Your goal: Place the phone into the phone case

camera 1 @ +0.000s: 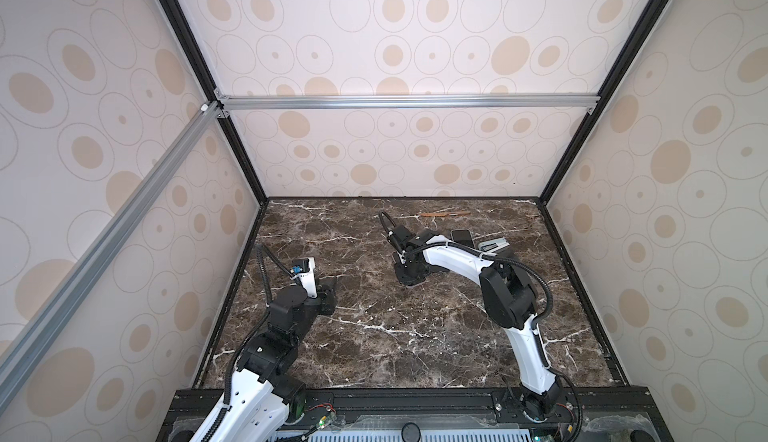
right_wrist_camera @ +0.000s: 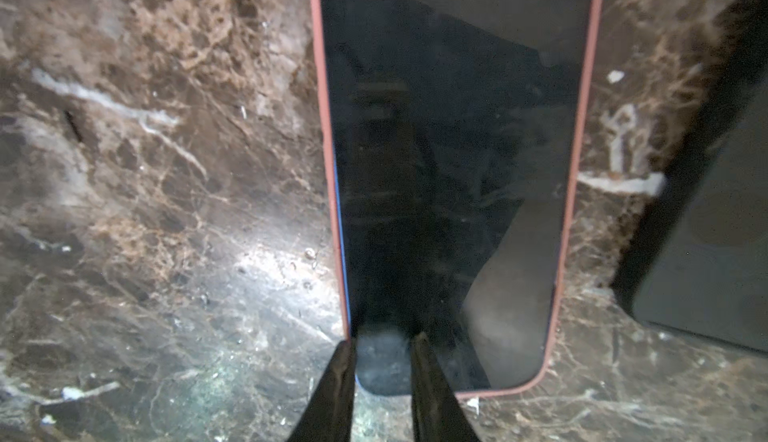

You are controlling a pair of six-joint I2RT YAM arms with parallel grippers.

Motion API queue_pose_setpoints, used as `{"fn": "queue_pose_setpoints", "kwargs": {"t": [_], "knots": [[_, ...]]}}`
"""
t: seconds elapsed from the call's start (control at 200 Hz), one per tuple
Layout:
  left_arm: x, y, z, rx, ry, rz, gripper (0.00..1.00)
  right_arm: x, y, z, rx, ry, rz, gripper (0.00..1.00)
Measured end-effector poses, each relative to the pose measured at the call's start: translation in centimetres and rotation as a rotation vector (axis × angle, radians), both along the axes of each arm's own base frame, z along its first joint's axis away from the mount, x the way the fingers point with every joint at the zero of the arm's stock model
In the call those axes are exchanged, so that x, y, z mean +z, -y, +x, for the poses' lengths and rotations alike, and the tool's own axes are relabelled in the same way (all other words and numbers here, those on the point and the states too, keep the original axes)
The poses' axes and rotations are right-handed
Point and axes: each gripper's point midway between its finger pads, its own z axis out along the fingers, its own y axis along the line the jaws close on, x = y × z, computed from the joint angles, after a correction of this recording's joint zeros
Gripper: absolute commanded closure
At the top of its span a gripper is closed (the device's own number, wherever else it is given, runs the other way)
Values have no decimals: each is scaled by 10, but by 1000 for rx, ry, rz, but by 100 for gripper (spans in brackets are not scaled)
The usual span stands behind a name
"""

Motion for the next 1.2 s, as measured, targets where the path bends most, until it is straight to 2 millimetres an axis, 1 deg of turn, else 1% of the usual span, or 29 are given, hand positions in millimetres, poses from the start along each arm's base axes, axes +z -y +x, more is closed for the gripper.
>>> {"fn": "queue_pose_setpoints", "kwargs": {"t": [0.12,0.25,0.31,0.4,0.475,0.525,0.645,0.745,0.79,0.89,0.97,1.135,1.2], "knots": [[-1,0,1,3,-4,3,50,2,0,1,-25,-16,46,71],[-4,-1,2,10,-14,10,50,6,1,3,-32,-12,41,70],[-6,-2,2,13,-19,14,50,6,4,4,-34,-8,20,60],[-7,-2,3,16,-23,17,50,7,3,9,-20,6,-8,53],[-7,-3,3,19,-23,18,50,9,3,15,-16,32,-24,39],[-6,-3,3,22,-20,18,50,13,2,19,-7,51,-35,36],[-5,-4,3,26,-16,18,50,21,-6,33,-7,104,-43,22],[-5,-4,3,27,-16,19,50,18,-9,43,-8,122,-57,16],[-5,-5,3,29,-15,19,50,14,-10,47,-7,124,-70,14],[-3,-5,2,31,-7,17,50,-2,-6,51,-12,117,-119,13],[-2,-6,2,33,-3,16,50,-1,-5,53,-16,127,-132,14],[-1,-6,2,34,0,14,50,-2,-4,53,-31,127,-129,18],[-1,-6,2,34,1,14,50,-2,-3,54,-45,126,-125,17]]}}
